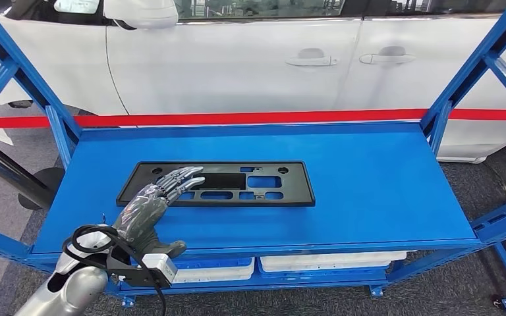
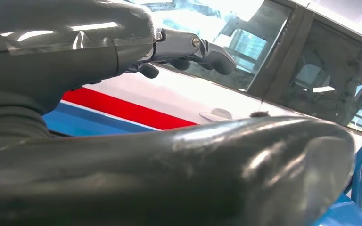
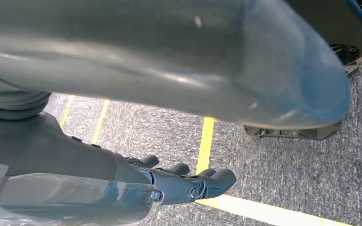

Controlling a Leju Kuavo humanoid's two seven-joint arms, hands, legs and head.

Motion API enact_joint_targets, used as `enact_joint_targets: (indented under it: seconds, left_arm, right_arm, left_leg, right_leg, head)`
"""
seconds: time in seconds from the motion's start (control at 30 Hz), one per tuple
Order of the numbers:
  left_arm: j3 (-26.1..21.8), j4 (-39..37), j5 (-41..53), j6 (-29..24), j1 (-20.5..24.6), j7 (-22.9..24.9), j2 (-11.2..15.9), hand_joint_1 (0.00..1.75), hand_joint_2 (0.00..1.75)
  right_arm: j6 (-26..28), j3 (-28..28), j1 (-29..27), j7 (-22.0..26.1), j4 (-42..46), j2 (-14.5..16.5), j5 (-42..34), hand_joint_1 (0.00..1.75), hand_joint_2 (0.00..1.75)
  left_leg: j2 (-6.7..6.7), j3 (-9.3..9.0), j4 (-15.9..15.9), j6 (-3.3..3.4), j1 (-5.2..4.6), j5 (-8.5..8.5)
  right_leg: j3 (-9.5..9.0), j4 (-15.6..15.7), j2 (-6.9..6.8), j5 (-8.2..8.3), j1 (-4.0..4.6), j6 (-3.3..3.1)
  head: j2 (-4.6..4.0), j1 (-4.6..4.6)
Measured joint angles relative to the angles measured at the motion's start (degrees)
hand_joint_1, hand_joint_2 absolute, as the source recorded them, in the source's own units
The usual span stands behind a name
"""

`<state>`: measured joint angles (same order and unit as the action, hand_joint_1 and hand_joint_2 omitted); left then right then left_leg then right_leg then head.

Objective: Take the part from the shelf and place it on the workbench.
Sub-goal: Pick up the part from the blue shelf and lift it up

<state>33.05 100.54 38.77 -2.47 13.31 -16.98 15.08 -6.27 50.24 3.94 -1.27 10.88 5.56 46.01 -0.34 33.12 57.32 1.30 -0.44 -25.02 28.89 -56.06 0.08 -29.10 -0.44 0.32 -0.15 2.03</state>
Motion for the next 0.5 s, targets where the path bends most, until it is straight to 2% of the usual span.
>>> enact_joint_targets:
  seconds: [0.07, 0.2, 0.37, 0.5]
  left_arm:
    - [0.0, 0.0, 0.08, 0.01, 0.0, 0.04, 0.0, 0.0, 0.0]
    - [0.0, -0.17, 1.68, 0.32, 0.08, 2.24, 0.0, 0.0, 1.75]
    - [-0.37, -3.64, 4.26, 0.35, 1.99, 7.95, -0.44, 0.0, 1.75]
    - [-0.86, -6.33, 4.72, 0.31, 3.45, 8.57, -1.02, 0.0, 1.75]
  right_arm:
    - [0.02, 0.03, 0.0, -0.01, 0.0, -0.01, 0.0, 0.0, 0.0]
    - [0.04, 0.14, 0.0, -0.09, 0.0, -0.01, 0.05, 0.0, 0.0]
    - [0.02, 0.19, 0.04, -0.26, 0.0, -0.01, 1.04, 0.0, 0.0]
    - [0.02, 0.19, 0.03, -0.39, 0.0, -0.01, 1.25, 0.0, 0.0]
  left_leg:
    - [0.0, 0.0, 0.0, 0.0, 0.0, 0.0]
    - [0.0, 0.0, 0.0, 0.0, 0.0, 0.0]
    - [-0.01, -0.01, 0.0, -0.03, 0.0, 0.03]
    - [0.0, -0.01, 0.0, -0.04, 0.0, 0.06]
  right_leg:
    - [0.0, 0.0, 0.0, 0.0, 0.0, 0.0]
    - [0.01, 0.0, 0.0, 0.0, 0.0, 0.0]
    - [0.05, -0.01, -0.03, 0.0, 0.01, 0.0]
    - [0.03, -0.04, -0.02, 0.01, 0.0, 0.0]
  head:
    - [0.0, 0.0]
    - [0.0, 0.0]
    - [0.0, 0.0]
    - [0.0, 0.0]
